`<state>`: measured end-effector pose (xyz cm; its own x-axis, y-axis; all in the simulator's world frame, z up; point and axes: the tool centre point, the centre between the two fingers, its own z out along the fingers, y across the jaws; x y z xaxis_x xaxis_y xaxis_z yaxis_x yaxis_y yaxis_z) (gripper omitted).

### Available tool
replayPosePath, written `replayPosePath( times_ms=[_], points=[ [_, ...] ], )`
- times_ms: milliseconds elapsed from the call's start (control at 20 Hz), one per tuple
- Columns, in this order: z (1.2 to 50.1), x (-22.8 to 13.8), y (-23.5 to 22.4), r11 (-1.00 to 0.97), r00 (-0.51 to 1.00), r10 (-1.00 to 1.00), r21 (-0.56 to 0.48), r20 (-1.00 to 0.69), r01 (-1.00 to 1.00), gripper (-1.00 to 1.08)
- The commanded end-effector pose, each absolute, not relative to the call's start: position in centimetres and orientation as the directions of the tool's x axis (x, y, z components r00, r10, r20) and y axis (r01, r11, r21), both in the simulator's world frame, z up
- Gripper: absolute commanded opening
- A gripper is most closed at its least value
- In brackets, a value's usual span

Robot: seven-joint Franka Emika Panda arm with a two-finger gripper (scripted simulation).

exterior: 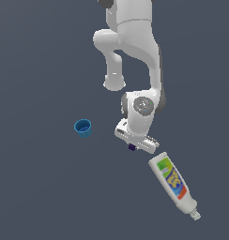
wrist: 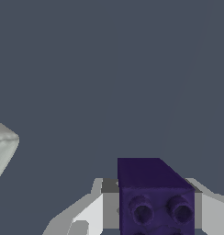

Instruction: Pick up a designated object from a clutter of objects.

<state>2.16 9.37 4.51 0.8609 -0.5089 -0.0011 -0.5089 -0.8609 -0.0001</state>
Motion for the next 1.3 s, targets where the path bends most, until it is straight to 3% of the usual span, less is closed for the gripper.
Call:
replayPosePath(
  times_ms=[0,1250],
  points=[
    [5.7,1.7,9.0,-0.861,0.861,-0.509,-0.001,0.000,-0.509,-1.00],
    [26.2,-5.7,2.9,-0.860,0.860,-0.510,0.000,0.000,-0.510,-1.00]
  ],
)
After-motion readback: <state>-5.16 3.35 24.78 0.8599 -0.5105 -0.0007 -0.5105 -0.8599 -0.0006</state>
